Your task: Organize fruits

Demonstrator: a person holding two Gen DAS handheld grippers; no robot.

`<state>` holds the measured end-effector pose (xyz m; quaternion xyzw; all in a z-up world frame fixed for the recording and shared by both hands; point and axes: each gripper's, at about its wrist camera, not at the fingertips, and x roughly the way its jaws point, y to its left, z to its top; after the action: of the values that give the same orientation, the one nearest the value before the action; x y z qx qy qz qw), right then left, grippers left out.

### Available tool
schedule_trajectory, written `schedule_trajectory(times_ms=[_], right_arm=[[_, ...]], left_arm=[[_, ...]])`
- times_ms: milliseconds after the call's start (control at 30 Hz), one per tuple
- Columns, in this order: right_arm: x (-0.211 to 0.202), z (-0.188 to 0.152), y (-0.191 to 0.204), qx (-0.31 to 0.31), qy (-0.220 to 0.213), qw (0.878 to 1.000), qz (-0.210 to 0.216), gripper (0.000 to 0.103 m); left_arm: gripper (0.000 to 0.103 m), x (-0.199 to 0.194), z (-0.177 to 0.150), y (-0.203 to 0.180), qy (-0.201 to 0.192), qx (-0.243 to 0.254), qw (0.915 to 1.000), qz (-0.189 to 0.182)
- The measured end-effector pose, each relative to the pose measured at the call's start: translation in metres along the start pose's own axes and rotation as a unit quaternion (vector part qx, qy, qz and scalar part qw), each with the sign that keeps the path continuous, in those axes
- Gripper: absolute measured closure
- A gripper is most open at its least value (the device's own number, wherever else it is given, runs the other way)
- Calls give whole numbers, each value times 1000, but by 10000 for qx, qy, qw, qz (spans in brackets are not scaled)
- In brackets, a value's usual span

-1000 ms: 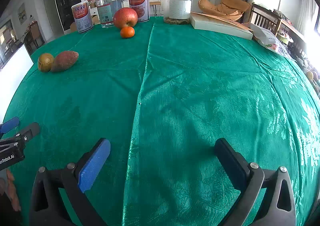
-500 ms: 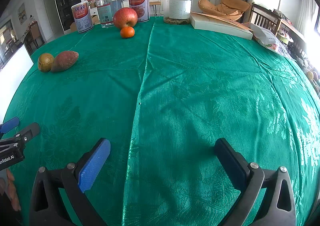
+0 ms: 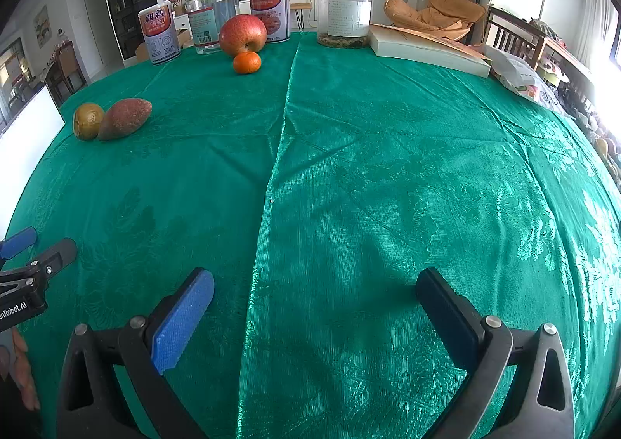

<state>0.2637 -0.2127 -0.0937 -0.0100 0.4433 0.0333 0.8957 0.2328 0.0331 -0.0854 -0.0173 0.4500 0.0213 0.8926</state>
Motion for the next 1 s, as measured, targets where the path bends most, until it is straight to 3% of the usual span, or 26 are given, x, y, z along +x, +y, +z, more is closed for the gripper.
schedule_trajectory(times_ms=[533,633,700,767,867,1000], right_arm=[[0,0,0,4,4,10000,-2,0],[0,0,0,4,4,10000,-2,0],[0,0,0,4,4,10000,-3,0],[0,0,0,2,5,10000,-5,0],[0,0,0,4,5,10000,-2,0],[0,0,0,6,5,10000,-3,0]], left_arm=[[1,0,-1,-1,-2,14,10000,-27],[1,-1,-1,0,26,72,9999,-126],[1,0,3,0,283,367,9984,-333],[2,2,19,10,713,432,9935,-781],[2,5,70,40,1123,-83,9842,-1366],[3,33,140,78,1770,-898,9690,-1472]])
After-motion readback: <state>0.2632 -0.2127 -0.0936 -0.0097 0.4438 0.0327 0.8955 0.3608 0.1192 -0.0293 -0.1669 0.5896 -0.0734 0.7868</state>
